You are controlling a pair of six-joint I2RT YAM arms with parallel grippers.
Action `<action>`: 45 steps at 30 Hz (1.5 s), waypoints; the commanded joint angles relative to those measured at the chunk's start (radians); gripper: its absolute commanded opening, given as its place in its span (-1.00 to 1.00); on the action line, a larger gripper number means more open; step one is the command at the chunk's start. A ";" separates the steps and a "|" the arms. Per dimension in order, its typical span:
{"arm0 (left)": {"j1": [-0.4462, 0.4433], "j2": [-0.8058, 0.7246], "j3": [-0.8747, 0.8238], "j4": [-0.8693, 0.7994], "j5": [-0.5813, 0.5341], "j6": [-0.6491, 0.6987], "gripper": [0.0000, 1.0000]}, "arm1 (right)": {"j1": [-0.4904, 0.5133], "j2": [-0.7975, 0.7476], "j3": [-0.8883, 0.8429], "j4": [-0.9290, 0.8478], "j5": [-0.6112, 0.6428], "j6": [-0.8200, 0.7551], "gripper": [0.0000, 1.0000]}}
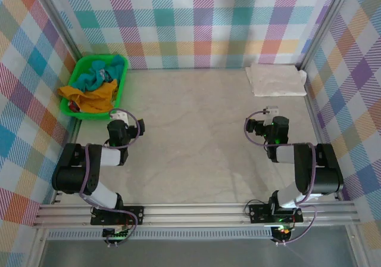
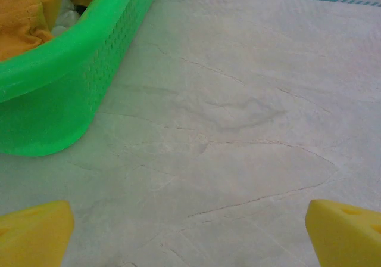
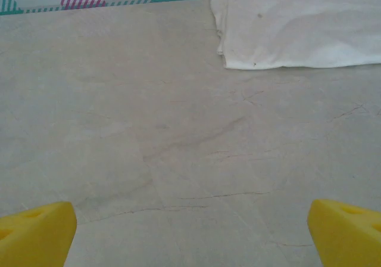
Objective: Fold and stack the t-shirts
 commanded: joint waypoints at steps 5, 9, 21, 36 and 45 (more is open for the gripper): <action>-0.012 0.006 0.012 0.003 -0.004 0.018 1.00 | -0.007 0.008 0.017 0.018 -0.020 -0.008 0.99; -0.011 0.008 0.015 0.001 -0.003 0.016 1.00 | -0.007 0.008 0.017 0.017 -0.020 -0.008 0.99; -0.073 -0.246 0.101 -0.303 -0.160 0.021 0.94 | 0.020 -0.231 0.160 -0.427 0.080 0.053 0.99; 0.189 0.258 1.428 -1.518 -0.003 -0.162 0.83 | 0.172 -0.238 0.551 -0.777 -0.128 0.199 0.91; 0.267 0.698 1.853 -1.693 -0.026 -0.088 0.84 | 0.181 -0.341 0.482 -0.837 -0.132 0.193 0.94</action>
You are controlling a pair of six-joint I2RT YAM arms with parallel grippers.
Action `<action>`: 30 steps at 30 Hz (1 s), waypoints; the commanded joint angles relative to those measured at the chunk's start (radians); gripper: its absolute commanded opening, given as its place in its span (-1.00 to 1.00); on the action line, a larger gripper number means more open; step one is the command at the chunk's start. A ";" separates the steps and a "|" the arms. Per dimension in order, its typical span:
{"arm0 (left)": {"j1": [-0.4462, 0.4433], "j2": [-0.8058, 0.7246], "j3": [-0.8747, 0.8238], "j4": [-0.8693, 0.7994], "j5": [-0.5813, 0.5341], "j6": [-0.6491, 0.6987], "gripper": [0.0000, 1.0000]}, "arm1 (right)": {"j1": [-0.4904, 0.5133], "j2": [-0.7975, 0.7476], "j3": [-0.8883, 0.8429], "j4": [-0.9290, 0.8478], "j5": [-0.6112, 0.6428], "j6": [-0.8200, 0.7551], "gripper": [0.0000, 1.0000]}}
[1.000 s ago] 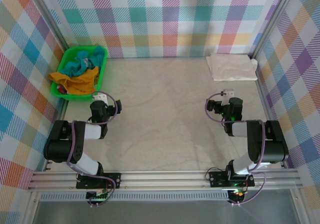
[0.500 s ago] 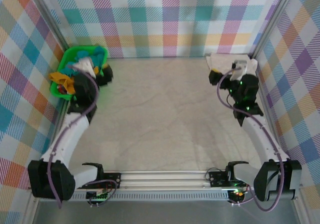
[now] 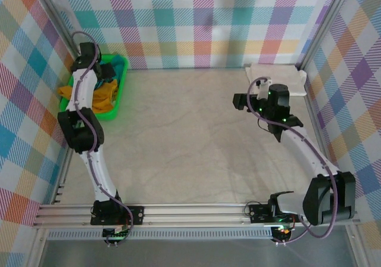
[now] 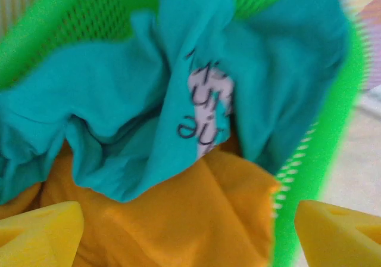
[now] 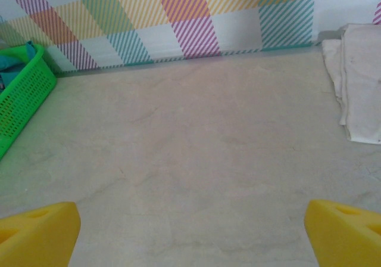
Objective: Fold and stack the t-shirts
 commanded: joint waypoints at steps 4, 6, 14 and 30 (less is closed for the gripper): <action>0.023 0.149 0.200 -0.090 -0.029 0.057 0.84 | 0.007 -0.099 -0.053 -0.037 -0.017 0.001 0.95; 0.029 0.199 0.251 -0.080 -0.006 0.063 0.66 | 0.007 -0.106 -0.057 -0.039 -0.030 0.010 0.95; 0.034 0.269 0.375 -0.061 0.052 0.080 -1.00 | 0.008 -0.128 -0.049 -0.060 -0.053 0.033 0.94; -0.057 -0.228 0.550 0.177 0.441 -0.159 -1.00 | 0.010 -0.041 0.027 0.034 -0.107 0.086 0.91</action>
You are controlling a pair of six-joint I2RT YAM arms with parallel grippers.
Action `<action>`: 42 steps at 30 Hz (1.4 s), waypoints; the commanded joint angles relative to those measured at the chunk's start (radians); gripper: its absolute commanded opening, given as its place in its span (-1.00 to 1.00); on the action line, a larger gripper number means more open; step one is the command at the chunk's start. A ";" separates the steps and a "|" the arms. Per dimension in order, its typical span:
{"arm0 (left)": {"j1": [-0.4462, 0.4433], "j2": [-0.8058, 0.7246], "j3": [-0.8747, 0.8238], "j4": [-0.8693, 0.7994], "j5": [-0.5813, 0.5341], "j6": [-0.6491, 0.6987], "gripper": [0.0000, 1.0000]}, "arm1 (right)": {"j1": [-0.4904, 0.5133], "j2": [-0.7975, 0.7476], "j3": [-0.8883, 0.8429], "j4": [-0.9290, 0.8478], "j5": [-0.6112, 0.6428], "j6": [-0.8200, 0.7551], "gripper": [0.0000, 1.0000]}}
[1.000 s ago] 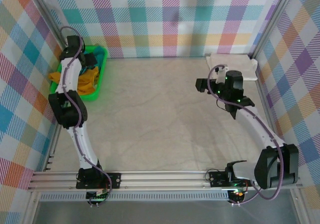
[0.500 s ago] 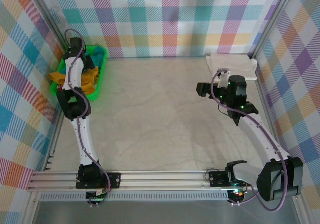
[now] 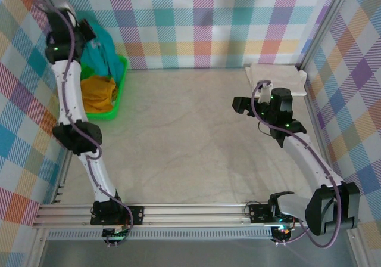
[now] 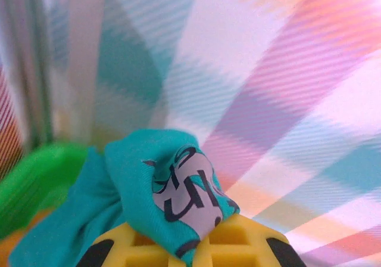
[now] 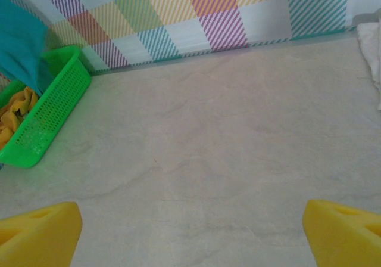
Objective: Fold and stack the t-shirts
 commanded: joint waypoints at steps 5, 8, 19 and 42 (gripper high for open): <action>-0.273 -0.221 0.068 0.121 0.199 -0.027 -1.00 | 0.005 0.031 0.085 0.050 -0.010 -0.004 0.90; -0.390 -0.254 0.065 0.103 0.227 -0.050 -1.00 | 0.005 0.025 0.092 0.048 0.012 -0.012 0.90; -0.576 -0.410 -0.692 0.289 0.141 -0.096 -0.42 | 0.006 -0.045 0.054 0.030 0.098 0.013 0.92; -0.781 -0.580 -1.664 0.509 -0.021 -0.170 0.45 | -0.074 0.106 -0.045 -0.266 0.061 0.292 0.87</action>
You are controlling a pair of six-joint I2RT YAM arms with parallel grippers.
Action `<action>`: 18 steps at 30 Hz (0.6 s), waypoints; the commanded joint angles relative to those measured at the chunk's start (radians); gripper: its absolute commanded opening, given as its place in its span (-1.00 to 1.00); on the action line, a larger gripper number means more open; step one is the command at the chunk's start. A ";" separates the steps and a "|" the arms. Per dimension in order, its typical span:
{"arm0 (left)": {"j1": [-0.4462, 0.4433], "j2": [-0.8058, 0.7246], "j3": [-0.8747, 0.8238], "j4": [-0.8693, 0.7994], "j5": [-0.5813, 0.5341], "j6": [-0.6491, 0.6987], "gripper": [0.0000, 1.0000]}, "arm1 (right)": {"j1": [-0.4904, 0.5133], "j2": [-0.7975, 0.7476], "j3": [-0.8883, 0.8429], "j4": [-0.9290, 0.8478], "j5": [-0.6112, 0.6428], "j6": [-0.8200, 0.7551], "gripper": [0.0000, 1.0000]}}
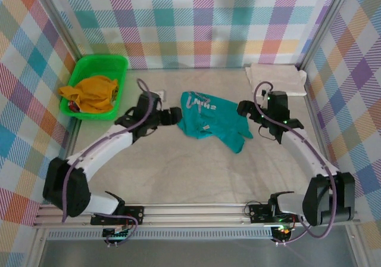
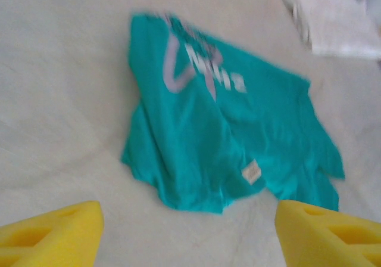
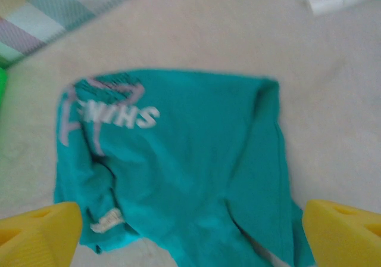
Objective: Fold and stack the t-shirts
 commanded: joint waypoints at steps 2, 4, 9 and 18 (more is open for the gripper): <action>-0.097 0.176 -0.024 0.117 0.050 -0.046 0.39 | -0.045 0.039 -0.031 -0.107 -0.095 0.132 0.82; -0.123 0.252 -0.012 0.182 0.055 -0.049 0.39 | -0.048 0.048 -0.046 -0.126 -0.097 0.135 0.81; -0.130 0.423 0.065 0.224 0.063 -0.023 0.28 | -0.047 0.110 -0.094 -0.106 -0.215 0.159 0.67; -0.131 0.536 0.133 0.276 0.014 0.021 -0.27 | -0.017 0.182 -0.198 0.030 -0.320 0.195 0.35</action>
